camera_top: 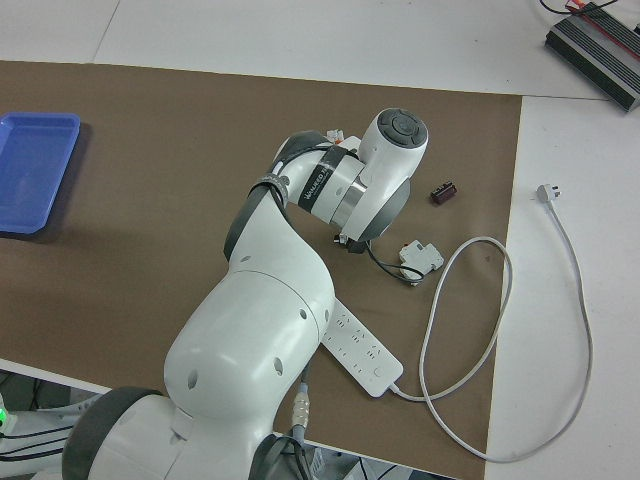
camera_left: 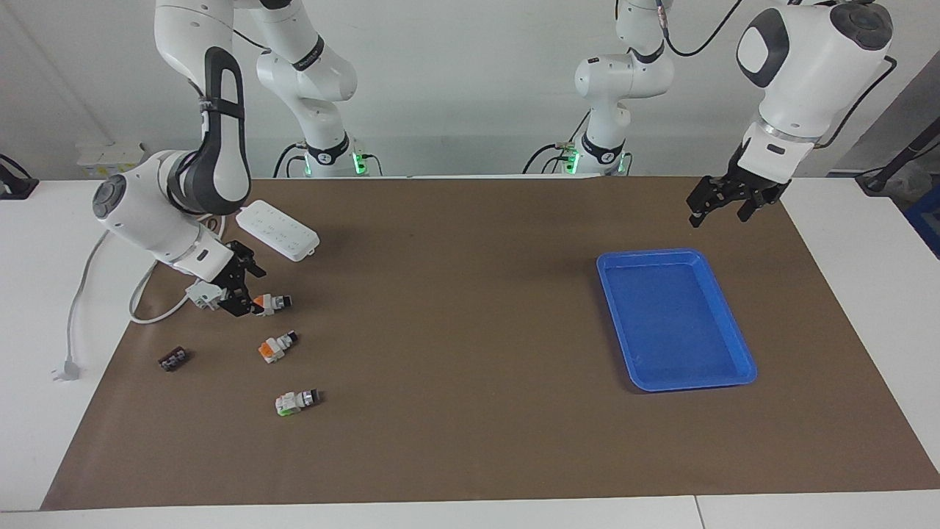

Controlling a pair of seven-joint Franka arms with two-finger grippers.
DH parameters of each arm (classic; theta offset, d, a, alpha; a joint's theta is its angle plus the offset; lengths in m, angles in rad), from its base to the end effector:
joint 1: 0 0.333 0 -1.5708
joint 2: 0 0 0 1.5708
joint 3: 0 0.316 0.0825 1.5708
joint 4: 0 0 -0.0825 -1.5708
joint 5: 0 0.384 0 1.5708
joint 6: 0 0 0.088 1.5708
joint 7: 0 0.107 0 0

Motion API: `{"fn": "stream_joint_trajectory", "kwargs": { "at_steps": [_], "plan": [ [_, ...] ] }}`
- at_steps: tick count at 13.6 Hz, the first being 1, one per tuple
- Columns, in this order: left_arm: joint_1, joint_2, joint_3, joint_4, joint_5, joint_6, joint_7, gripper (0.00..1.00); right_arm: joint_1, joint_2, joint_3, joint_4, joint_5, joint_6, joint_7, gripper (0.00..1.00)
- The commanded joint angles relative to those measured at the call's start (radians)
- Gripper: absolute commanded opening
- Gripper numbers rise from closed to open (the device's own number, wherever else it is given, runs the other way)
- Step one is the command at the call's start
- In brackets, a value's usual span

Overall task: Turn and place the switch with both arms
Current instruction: 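Close the right gripper on the orange-and-white switch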

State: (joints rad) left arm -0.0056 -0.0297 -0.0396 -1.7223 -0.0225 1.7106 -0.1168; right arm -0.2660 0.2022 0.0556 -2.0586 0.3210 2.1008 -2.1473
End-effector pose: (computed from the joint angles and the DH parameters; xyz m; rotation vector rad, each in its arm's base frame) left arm 0.5535 -0.0274 0.5812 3.1168 0.1162 0.0253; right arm 0.5549 -0.1037 0.3278 -1.8429 -2.2090 -0.2795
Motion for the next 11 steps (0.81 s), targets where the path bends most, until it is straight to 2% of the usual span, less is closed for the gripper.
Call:
{"fn": "stream_joint_trajectory", "kwargs": {
  "at_steps": [1, 2, 4, 7, 11],
  "plan": [
    [0.021, -0.035, -0.008, -0.048, -0.007, 0.035, 0.009, 1.0, -0.042, 0.014, 0.01, -0.012, 0.029, 0.031, -0.098, 0.95],
    [0.022, -0.035, -0.008, -0.054, -0.007, 0.038, 0.009, 1.0, -0.048, 0.043, 0.012, -0.012, 0.03, 0.028, -0.123, 0.95],
    [0.022, -0.036, -0.008, -0.054, -0.007, 0.038, 0.009, 1.0, -0.079, 0.1, 0.012, -0.011, 0.12, 0.031, -0.231, 0.94],
    [0.022, -0.036, -0.008, -0.056, -0.007, 0.038, 0.009, 1.0, -0.088, 0.12, 0.012, -0.011, 0.138, 0.03, -0.255, 0.94],
    [0.022, -0.038, -0.008, -0.06, -0.008, 0.04, 0.009, 1.0, -0.085, 0.123, 0.012, -0.012, 0.165, 0.028, -0.255, 0.85]
  ]
}}
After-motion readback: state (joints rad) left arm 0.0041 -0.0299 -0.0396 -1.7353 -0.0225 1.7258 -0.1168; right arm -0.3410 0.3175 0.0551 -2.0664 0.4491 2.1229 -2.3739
